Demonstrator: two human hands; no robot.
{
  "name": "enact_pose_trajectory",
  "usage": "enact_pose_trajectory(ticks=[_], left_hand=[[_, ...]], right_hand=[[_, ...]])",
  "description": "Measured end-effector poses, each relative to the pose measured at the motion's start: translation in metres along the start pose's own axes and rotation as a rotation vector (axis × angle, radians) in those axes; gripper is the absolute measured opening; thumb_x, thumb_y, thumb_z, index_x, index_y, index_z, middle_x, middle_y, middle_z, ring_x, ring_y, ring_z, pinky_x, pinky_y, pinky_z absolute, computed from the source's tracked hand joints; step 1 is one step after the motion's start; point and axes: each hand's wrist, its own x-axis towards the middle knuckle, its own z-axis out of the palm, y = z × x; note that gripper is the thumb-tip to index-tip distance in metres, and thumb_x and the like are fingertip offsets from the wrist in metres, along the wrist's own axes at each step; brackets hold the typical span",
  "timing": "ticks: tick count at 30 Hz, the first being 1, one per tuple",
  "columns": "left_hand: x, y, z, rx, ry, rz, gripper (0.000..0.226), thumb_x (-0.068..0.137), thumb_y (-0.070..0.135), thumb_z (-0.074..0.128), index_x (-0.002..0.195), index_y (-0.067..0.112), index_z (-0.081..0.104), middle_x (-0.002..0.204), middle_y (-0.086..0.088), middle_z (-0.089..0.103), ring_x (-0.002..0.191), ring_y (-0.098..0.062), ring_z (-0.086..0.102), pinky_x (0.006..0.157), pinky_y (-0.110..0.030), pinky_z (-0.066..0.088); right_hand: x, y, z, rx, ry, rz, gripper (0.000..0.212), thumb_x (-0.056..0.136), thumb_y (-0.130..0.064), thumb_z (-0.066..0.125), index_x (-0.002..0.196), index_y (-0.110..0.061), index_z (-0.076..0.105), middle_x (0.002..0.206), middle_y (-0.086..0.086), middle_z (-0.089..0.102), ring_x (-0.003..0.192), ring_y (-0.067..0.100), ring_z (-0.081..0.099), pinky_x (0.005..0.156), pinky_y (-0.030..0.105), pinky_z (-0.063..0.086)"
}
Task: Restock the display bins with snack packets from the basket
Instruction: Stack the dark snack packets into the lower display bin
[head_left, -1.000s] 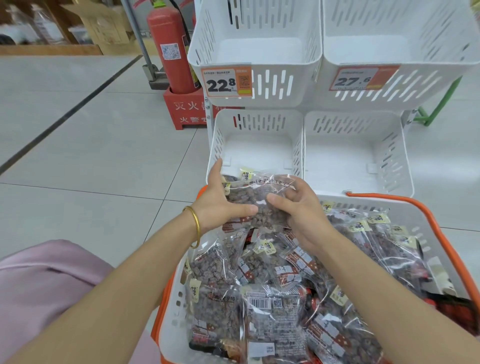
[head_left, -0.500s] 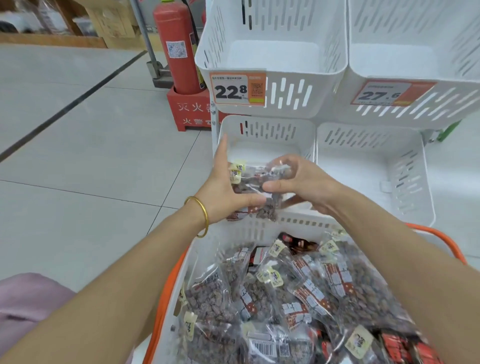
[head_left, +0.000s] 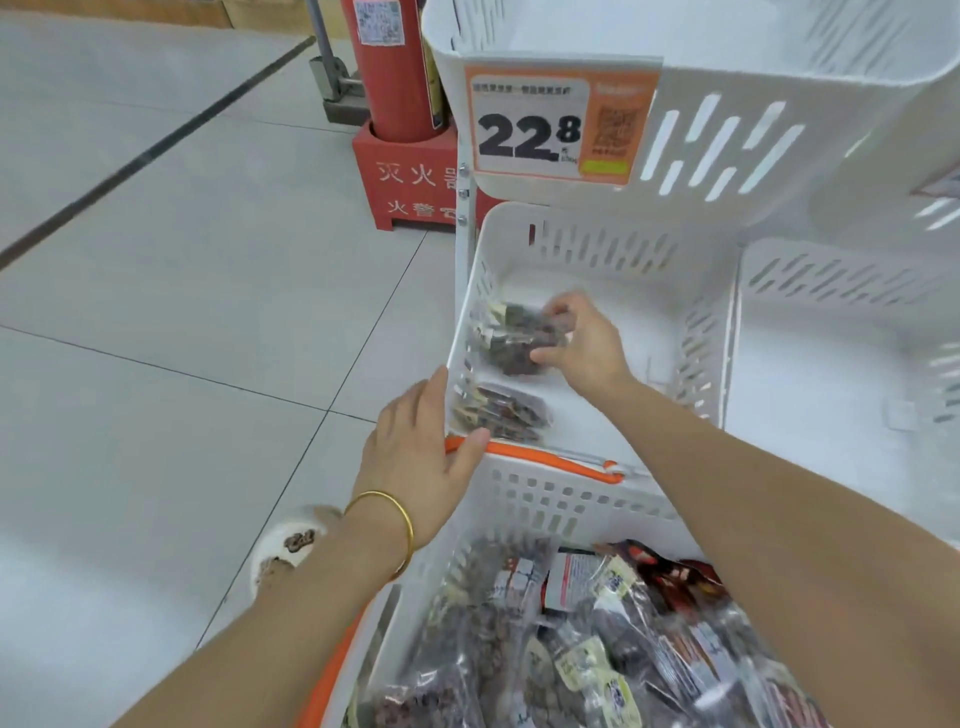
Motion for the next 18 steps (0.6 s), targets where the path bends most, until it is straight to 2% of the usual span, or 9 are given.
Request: enact_pose_trajectory(ticks=[3, 5, 9, 11, 14, 18], left_hand=[[0.001, 0.001, 0.000, 0.014, -0.010, 0.005, 0.070, 0.094, 0.052, 0.032, 0.150, 0.024, 0.001, 0.155, 0.003, 0.015, 0.139, -0.012, 0.011, 0.112, -0.028, 0.014], [0.002, 0.001, 0.000, 0.011, -0.007, 0.009, 0.070, 0.094, 0.052, 0.032, 0.150, 0.023, 0.001, 0.154, 0.003, 0.016, 0.139, -0.011, 0.011, 0.112, -0.028, 0.014], [0.002, 0.002, 0.000, 0.008, 0.005, 0.018, 0.070, 0.094, 0.050, 0.033, 0.150, 0.022, 0.003, 0.154, 0.002, 0.018, 0.138, -0.012, 0.012, 0.111, -0.028, 0.016], [0.002, 0.003, -0.001, 0.015, 0.003, 0.016, 0.070, 0.094, 0.050, 0.033, 0.150, 0.021, 0.003, 0.154, 0.001, 0.018, 0.138, -0.013, 0.013, 0.111, -0.028, 0.016], [0.001, 0.004, -0.001, 0.029, 0.003, 0.012, 0.070, 0.095, 0.049, 0.034, 0.150, 0.019, 0.004, 0.153, -0.001, 0.020, 0.138, -0.015, 0.014, 0.111, -0.029, 0.017], [0.002, 0.005, -0.002, 0.056, 0.008, -0.011, 0.071, 0.094, 0.049, 0.037, 0.150, 0.017, 0.008, 0.152, -0.004, 0.024, 0.138, -0.020, 0.018, 0.110, -0.032, 0.020]], right_hand=[[0.003, 0.010, 0.006, -0.027, -0.224, 0.056, 0.058, 0.077, 0.010, 0.066, 0.128, -0.009, 0.046, 0.130, 0.013, 0.049, 0.117, 0.031, 0.050, 0.079, 0.022, 0.040], [0.005, 0.010, 0.004, -0.033, -0.316, 0.067, 0.071, 0.079, 0.008, 0.065, 0.141, -0.011, 0.036, 0.141, 0.012, 0.038, 0.124, 0.026, 0.043, 0.083, 0.017, 0.037], [0.007, 0.005, 0.008, -0.196, -0.475, 0.045, 0.072, 0.076, 0.001, 0.062, 0.141, -0.016, 0.034, 0.132, 0.010, 0.042, 0.114, 0.026, 0.046, 0.092, 0.033, 0.045], [0.006, 0.003, 0.012, -0.330, -0.513, 0.045, 0.075, 0.077, -0.007, 0.061, 0.143, -0.020, 0.028, 0.133, 0.011, 0.041, 0.118, 0.030, 0.044, 0.099, 0.040, 0.041], [0.005, -0.005, 0.008, -0.404, -0.564, 0.076, 0.083, 0.077, -0.007, 0.059, 0.148, -0.020, 0.017, 0.140, 0.013, 0.035, 0.123, 0.033, 0.041, 0.100, 0.041, 0.040], [-0.013, -0.021, -0.014, -0.389, -0.463, 0.056, 0.085, 0.081, -0.005, 0.057, 0.151, -0.019, 0.011, 0.154, 0.010, 0.020, 0.137, 0.029, 0.028, 0.107, 0.037, 0.034]])
